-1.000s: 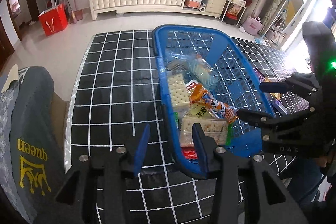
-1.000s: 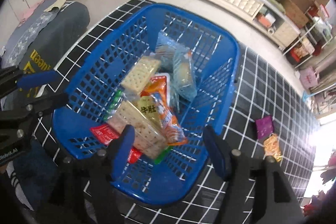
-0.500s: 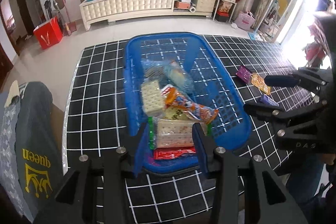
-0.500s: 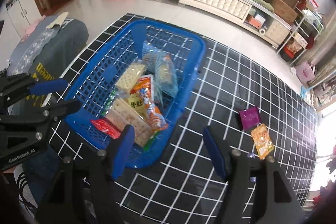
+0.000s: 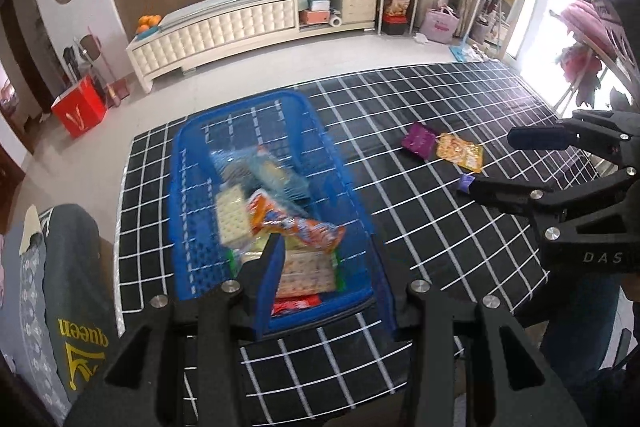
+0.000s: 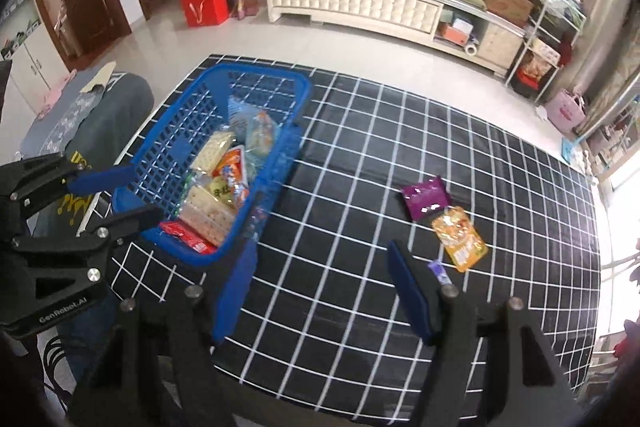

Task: Organize snacks
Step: 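Move both grippers back toward the purple pack and orange bag, then grasp the orange printed snack bag with the right gripper, then grasp the purple snack pack with the left gripper while the right holds the orange bag, then carry the purple pack and orange bag over the blue basket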

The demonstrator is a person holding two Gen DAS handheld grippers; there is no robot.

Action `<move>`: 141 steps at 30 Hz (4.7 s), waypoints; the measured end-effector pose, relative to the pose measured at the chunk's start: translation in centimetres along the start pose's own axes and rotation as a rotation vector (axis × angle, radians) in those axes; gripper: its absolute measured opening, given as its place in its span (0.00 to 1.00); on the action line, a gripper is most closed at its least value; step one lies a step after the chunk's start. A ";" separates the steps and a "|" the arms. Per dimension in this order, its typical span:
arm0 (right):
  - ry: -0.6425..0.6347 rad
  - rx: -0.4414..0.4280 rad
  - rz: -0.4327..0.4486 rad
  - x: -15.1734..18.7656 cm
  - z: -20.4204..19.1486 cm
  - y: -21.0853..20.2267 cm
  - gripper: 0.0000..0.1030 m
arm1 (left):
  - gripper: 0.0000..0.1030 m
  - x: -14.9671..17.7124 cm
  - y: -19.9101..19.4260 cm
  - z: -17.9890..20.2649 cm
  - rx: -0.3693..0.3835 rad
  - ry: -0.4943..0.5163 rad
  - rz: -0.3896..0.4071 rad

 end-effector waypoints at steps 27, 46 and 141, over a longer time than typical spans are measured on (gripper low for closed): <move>0.197 -0.017 -0.033 3.9 16.8 2.2 0.70 | 0.54 -8.0 7.8 14.2 0.043 0.136 -0.091; 0.126 -0.068 -0.166 2.8 21.0 13.1 0.70 | 0.65 -8.8 17.5 13.5 0.024 -0.018 -0.204; 0.355 -0.215 0.001 2.7 27.4 14.5 0.12 | 0.09 -17.0 26.4 16.0 0.006 0.120 -0.292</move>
Point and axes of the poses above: each gripper's, at about its wrist camera, not at the fingertips, and y roughly the way its jaws point, z to its right, x to its underside, the point moved 3 cm from there along y, roughly the way its jaws point, and after that the axes turned 7 degrees about -z, right-handed, at the moved point
